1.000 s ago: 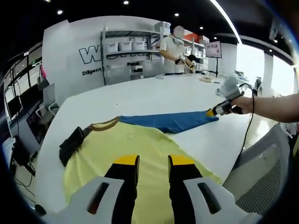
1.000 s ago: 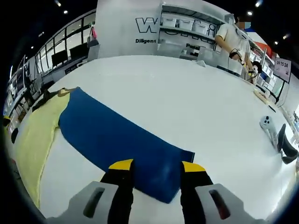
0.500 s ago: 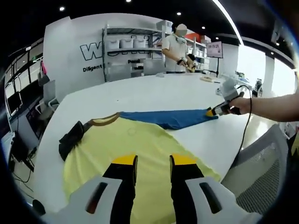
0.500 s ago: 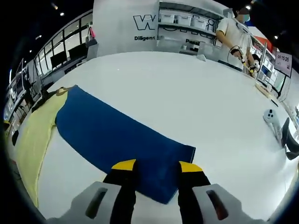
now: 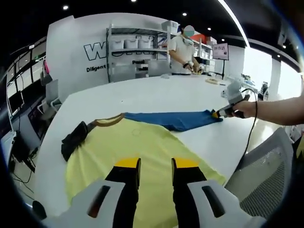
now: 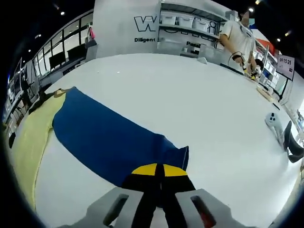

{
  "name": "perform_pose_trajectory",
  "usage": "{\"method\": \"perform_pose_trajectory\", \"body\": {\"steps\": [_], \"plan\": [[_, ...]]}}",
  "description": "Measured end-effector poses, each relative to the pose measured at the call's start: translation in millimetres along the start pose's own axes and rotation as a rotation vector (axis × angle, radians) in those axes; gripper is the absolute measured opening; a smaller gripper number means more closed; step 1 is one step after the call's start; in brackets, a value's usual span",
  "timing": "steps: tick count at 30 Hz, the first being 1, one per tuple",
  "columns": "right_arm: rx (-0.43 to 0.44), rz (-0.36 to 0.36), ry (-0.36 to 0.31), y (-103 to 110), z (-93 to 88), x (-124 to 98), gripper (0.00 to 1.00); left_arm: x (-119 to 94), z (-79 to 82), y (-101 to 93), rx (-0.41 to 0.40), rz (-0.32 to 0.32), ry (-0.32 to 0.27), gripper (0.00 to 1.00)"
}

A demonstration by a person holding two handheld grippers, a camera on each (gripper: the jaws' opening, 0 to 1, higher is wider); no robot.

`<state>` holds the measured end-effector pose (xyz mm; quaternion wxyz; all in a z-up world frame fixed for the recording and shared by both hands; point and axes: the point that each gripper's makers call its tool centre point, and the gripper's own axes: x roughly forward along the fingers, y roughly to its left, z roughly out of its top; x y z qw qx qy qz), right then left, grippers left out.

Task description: Fold the garment on the visible template until the final outline fits inside the template.

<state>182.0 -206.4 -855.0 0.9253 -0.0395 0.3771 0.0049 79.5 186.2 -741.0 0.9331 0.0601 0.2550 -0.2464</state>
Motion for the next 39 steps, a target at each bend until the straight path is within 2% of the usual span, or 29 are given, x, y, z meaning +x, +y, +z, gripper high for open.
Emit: {"method": "perform_pose_trajectory", "body": {"steps": [5, 10, 12, 18, 23, 27, 31, 37, 39], "plan": [[0.026, -0.005, -0.004, 0, 0.6, -2, 0.0, -1, -0.2, -1.2, 0.003, -0.004, -0.005, 0.23], [0.123, 0.003, -0.036, -1, 3.0, -2, 0.0, -3, 0.5, 0.9, 0.001, -0.001, -0.011, 0.23], [0.157, 0.01, -0.07, 0, 8.8, -8, 0.0, -3, 0.9, 2.6, -0.008, 0.002, -0.016, 0.23], [0.218, 0.041, -0.101, 0, 18.7, -14, 0.0, -3, -0.4, 3.1, -0.01, -0.003, -0.012, 0.22], [0.237, 0.044, -0.109, 2, 23.7, -18, 0.0, -3, -0.1, 3.2, -0.003, -0.004, -0.008, 0.23], [0.283, 0.073, -0.137, 8, 32.2, -21, 0.0, -2, 2.1, -0.9, -0.007, -0.024, -0.014, 0.26], [0.259, 0.102, -0.152, 18, 42.9, -27, 0.0, -3, 3.8, -4.2, -0.011, -0.027, -0.016, 0.26], [0.223, 0.125, -0.195, 30, 62.1, -37, 0.0, 0, 6.5, -6.4, 0.029, -0.038, -0.022, 0.28], [0.242, 0.142, -0.211, 34, 67.4, -39, 0.0, 0, 5.8, -6.1, 0.034, -0.04, -0.016, 0.28]]}}
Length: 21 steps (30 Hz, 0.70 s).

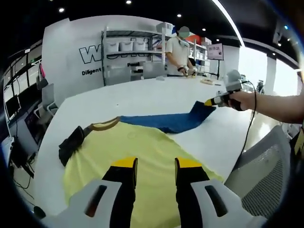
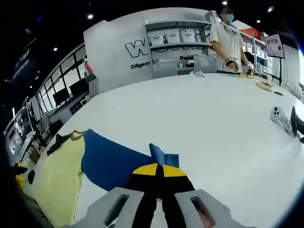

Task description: Fold the garment on the visible template until the final outline fits inside the template.

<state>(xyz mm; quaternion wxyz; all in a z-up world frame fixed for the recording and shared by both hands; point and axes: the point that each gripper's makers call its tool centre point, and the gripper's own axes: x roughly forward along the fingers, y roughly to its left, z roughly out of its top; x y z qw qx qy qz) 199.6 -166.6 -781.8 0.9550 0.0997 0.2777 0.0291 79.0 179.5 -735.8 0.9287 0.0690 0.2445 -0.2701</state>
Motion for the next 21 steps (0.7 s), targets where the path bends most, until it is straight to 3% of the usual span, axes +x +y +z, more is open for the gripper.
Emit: {"method": "perform_pose_trajectory", "body": {"steps": [21], "plan": [[-0.041, 0.083, -0.072, 61, 41.9, -18, 0.0, -1, 3.7, 9.7, 0.007, 0.034, -0.026, 0.26]]}}
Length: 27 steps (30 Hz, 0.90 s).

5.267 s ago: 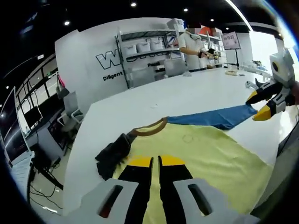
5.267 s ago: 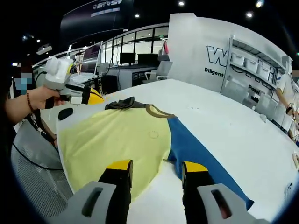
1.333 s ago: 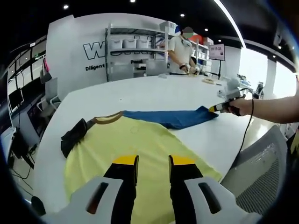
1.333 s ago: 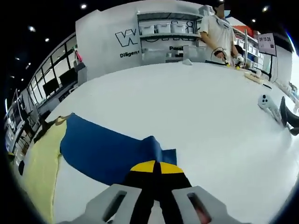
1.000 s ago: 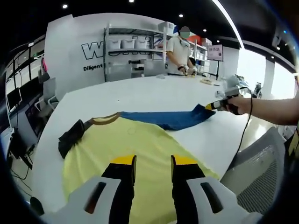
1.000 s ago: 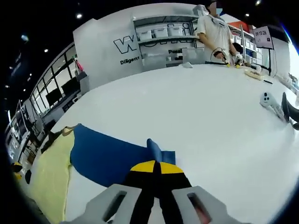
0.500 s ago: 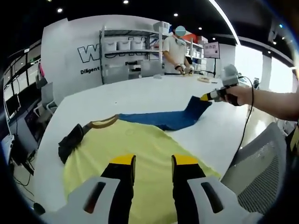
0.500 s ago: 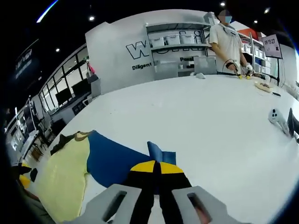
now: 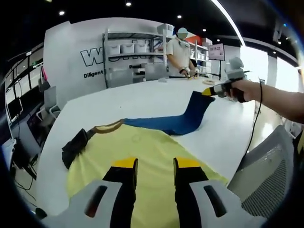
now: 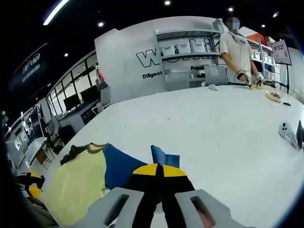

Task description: Fold the garment on the visible template until the final outline fits inside the template.

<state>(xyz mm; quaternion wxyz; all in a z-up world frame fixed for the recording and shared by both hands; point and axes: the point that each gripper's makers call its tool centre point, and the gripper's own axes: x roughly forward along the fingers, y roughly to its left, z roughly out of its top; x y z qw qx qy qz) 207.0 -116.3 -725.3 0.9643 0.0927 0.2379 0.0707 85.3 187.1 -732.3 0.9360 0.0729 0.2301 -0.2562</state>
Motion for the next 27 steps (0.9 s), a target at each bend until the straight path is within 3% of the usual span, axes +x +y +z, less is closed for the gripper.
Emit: {"method": "perform_pose_trajectory", "body": {"steps": [22, 27], "plan": [[-0.03, 0.168, -0.026, 77, 29.8, 16, 0.0, -1, -1.0, 1.0, -0.029, -0.002, -0.016, 0.26], [-0.045, 0.24, -0.046, 107, 38.1, 22, 0.0, -2, -3.5, 0.9, -0.029, -0.001, -0.011, 0.26]]}}
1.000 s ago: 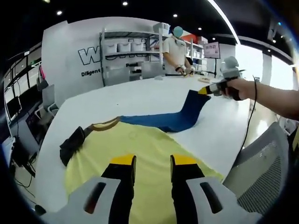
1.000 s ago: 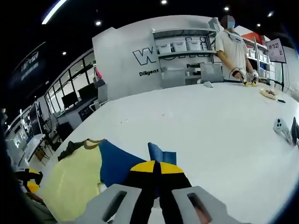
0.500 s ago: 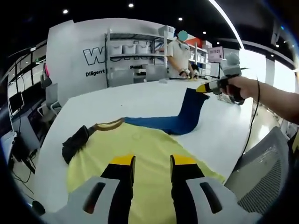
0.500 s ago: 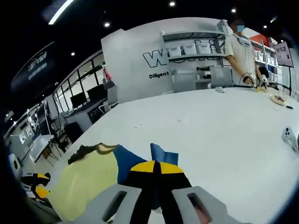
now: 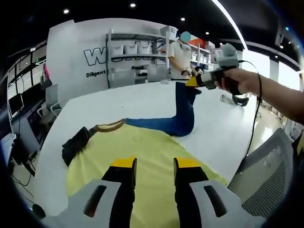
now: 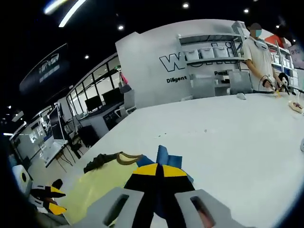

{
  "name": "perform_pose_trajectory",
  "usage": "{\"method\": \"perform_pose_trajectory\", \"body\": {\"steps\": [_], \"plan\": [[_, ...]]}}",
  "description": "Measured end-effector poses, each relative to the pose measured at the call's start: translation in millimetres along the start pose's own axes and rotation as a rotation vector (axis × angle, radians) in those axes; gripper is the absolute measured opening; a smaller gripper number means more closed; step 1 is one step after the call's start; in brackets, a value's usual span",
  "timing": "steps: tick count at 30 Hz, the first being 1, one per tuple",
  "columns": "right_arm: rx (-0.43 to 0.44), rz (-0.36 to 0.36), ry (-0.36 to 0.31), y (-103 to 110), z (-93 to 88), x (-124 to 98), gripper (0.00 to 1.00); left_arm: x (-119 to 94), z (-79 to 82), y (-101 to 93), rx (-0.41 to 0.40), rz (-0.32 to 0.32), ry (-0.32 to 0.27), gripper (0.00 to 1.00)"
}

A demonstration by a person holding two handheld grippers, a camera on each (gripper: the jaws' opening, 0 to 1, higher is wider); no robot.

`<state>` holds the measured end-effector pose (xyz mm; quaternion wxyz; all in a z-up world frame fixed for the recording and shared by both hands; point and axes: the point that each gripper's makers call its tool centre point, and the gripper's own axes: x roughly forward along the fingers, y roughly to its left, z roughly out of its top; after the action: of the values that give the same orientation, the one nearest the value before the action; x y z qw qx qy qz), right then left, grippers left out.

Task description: Fold the garment on the visible template until the final outline fits inside the template.

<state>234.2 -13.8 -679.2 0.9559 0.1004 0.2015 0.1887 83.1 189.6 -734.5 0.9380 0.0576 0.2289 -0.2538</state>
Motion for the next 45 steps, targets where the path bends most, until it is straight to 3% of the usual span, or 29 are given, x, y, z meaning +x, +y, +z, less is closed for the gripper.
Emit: {"method": "perform_pose_trajectory", "body": {"steps": [12, 27, 39, 41, 42, 45], "plan": [[-0.004, 0.108, -0.027, 48, 14.3, 23, 0.0, -2, -4.3, 5.3, 0.0, 0.013, 0.016, 0.26], [-0.084, 0.231, -0.019, 109, 25.3, 58, 0.0, -3, -6.0, 6.0, -0.003, 0.013, 0.017, 0.26], [-0.074, 0.279, -0.009, 141, 21.3, 78, 0.0, -10, -8.1, 15.7, -0.027, 0.042, 0.009, 0.26], [-0.067, 0.297, -0.006, 147, 20.7, 82, 0.0, -10, -8.9, 16.5, -0.025, 0.042, 0.012, 0.25], [-0.065, 0.344, 0.007, 159, 18.0, 84, 0.0, -10, -9.5, 17.2, -0.025, 0.042, 0.016, 0.25], [-0.109, 0.343, 0.013, 164, 16.2, 89, 0.0, -11, -8.3, 19.0, -0.023, 0.045, 0.013, 0.25]]}}
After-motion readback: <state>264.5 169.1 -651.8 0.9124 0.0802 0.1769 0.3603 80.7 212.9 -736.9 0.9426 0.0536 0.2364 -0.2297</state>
